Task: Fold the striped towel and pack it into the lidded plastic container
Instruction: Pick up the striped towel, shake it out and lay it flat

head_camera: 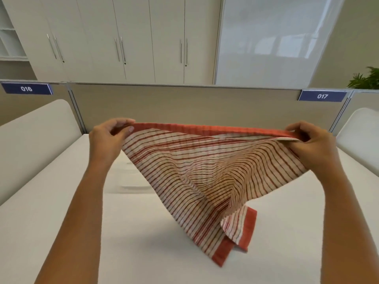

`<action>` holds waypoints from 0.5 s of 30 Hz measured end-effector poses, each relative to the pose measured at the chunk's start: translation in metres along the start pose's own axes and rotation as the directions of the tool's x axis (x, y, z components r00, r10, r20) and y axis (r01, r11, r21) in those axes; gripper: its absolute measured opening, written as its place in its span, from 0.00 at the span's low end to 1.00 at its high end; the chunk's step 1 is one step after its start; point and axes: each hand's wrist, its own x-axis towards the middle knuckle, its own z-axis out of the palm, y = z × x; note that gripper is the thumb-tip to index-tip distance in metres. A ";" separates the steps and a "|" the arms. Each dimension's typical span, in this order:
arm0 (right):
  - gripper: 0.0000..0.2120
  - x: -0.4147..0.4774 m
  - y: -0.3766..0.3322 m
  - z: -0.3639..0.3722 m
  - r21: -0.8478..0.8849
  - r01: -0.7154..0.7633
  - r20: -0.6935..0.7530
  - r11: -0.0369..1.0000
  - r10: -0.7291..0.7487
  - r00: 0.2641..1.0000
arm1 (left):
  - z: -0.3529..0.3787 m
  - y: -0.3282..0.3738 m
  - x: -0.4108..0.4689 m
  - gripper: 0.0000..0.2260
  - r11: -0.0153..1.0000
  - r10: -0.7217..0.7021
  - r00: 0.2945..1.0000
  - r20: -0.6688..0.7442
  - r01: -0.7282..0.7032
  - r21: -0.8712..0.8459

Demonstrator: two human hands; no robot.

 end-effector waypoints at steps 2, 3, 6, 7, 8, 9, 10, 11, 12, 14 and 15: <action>0.11 0.001 -0.003 -0.010 0.095 -0.049 0.010 0.994 0.048 0.999 | -0.007 -0.002 0.003 0.09 1.000 -0.028 1.000 0.007 0.028 -0.013; 0.12 0.000 -0.006 -0.015 0.155 -0.075 0.039 0.985 0.069 0.997 | -0.009 -0.002 0.003 0.08 0.999 -0.043 0.999 0.002 0.043 -0.028; 0.09 -0.001 -0.014 -0.028 0.335 -0.130 0.122 0.933 0.094 0.988 | -0.018 0.002 0.003 0.07 0.988 -0.100 0.995 -0.028 0.096 -0.123; 0.07 -0.001 -0.016 -0.033 0.395 -0.159 0.146 0.905 0.109 0.983 | -0.021 0.005 0.003 0.06 0.977 -0.124 0.992 -0.035 0.116 -0.177; 0.08 -0.001 -0.016 -0.037 0.447 -0.176 0.161 0.877 0.115 0.980 | -0.023 0.008 0.003 0.06 0.963 -0.144 0.989 -0.035 0.132 -0.235; 0.09 -0.001 -0.016 -0.042 0.494 -0.183 0.168 0.850 0.113 0.979 | -0.025 0.012 0.003 0.05 0.947 -0.158 0.987 -0.033 0.142 -0.290; 0.09 -0.001 -0.015 -0.046 0.536 -0.170 0.162 0.827 0.097 0.982 | -0.027 0.015 0.002 0.05 0.929 -0.169 0.985 -0.030 0.149 -0.339; 0.08 0.000 -0.015 -0.049 0.581 -0.157 0.146 0.799 0.087 0.985 | -0.028 0.018 0.002 0.05 0.912 -0.177 0.984 -0.025 0.155 -0.380; 0.07 0.001 -0.014 -0.053 0.633 -0.141 0.120 0.761 0.084 0.989 | -0.030 0.020 0.002 0.04 0.900 -0.183 0.983 -0.019 0.159 -0.406; 0.08 0.003 -0.015 -0.061 0.735 -0.099 0.051 0.671 0.092 0.994 | -0.038 0.023 0.003 0.04 0.873 -0.183 0.983 0.006 0.165 -0.459; 0.09 0.004 -0.015 -0.064 0.770 -0.082 0.044 0.632 0.076 0.996 | -0.044 0.024 0.004 0.03 0.836 -0.172 0.985 0.032 0.163 -0.524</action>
